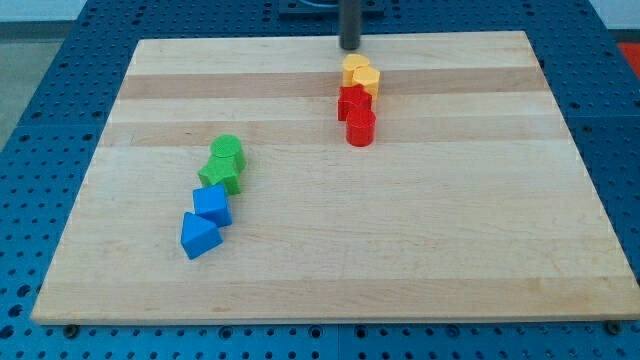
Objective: Separate the red star from the red circle
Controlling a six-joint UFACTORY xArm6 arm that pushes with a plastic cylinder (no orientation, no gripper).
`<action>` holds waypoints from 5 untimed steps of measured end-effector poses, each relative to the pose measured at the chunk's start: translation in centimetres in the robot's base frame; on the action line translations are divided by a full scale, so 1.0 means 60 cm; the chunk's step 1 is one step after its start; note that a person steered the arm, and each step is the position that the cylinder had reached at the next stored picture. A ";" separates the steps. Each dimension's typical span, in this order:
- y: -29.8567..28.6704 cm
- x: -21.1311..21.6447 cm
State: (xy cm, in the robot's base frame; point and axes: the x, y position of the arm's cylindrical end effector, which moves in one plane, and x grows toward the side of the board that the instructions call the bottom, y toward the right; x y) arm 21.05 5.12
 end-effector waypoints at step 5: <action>0.149 0.297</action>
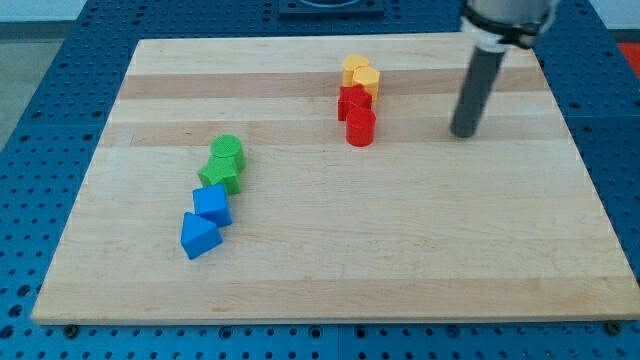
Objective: Separate the red star from the red circle
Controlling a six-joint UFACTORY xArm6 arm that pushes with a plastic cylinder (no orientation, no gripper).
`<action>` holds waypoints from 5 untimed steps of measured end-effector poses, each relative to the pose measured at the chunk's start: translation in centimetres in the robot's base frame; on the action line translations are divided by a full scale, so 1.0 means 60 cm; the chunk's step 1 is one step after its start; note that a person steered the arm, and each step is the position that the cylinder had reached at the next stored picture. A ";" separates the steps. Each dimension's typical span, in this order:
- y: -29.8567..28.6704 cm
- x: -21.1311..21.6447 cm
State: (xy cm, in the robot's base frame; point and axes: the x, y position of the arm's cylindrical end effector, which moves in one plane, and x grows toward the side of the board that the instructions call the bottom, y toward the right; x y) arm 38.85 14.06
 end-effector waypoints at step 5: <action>-0.233 -0.058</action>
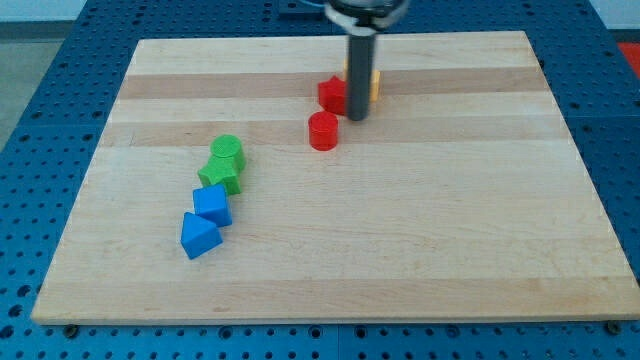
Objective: Separate the red star from the red circle
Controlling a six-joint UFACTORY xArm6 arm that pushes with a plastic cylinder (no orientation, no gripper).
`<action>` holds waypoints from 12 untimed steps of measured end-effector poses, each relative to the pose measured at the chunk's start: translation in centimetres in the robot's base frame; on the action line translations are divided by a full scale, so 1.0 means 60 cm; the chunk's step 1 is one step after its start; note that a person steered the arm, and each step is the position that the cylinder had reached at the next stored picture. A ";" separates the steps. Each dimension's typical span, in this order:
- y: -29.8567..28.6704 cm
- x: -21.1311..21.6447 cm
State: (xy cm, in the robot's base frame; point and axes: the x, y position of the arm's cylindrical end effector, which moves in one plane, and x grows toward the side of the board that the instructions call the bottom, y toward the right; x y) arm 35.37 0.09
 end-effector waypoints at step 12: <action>0.018 -0.155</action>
State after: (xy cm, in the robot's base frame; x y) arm 26.05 1.16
